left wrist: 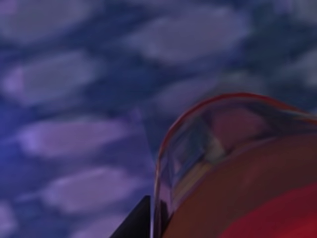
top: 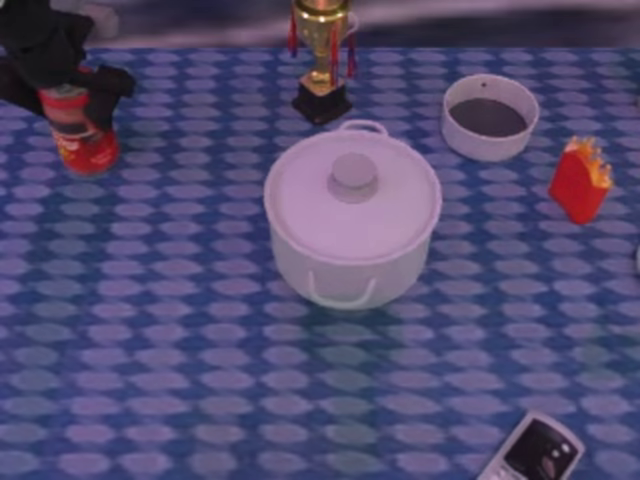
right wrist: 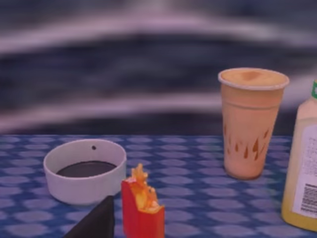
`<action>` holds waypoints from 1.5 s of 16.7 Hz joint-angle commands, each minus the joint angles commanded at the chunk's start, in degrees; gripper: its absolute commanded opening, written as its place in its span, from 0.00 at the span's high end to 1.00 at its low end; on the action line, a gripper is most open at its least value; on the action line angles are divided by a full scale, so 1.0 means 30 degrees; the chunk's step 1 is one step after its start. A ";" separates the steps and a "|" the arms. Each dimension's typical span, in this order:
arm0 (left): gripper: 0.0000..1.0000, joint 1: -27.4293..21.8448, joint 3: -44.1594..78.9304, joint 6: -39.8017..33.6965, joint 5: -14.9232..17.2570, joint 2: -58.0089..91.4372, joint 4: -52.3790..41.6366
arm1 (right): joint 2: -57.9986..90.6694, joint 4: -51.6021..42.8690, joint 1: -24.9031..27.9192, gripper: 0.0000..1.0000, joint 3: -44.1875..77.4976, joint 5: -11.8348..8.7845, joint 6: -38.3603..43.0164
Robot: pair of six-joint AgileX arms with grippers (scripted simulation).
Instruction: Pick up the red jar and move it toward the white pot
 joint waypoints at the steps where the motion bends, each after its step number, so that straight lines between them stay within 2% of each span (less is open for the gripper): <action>1: 1.00 0.0000 0.0000 0.0000 0.0000 0.0000 0.0000 | 0.0000 0.0000 0.0000 0.00 0.0000 0.0000 0.0000; 10: 1.00 0.0083 -0.0714 0.0053 -0.0001 -0.0713 0.0094 | 0.0000 0.0000 0.0000 0.00 0.0000 0.0000 0.0000; 20: 1.00 0.0518 -1.1484 0.0045 -0.0122 -0.9931 0.1390 | 0.0000 0.0000 0.0000 0.00 0.0000 0.0000 0.0000; 25: 1.00 0.0589 -1.3244 0.0070 -0.0145 -1.1653 0.1587 | 0.0000 0.0000 0.0000 0.00 0.0000 0.0000 0.0000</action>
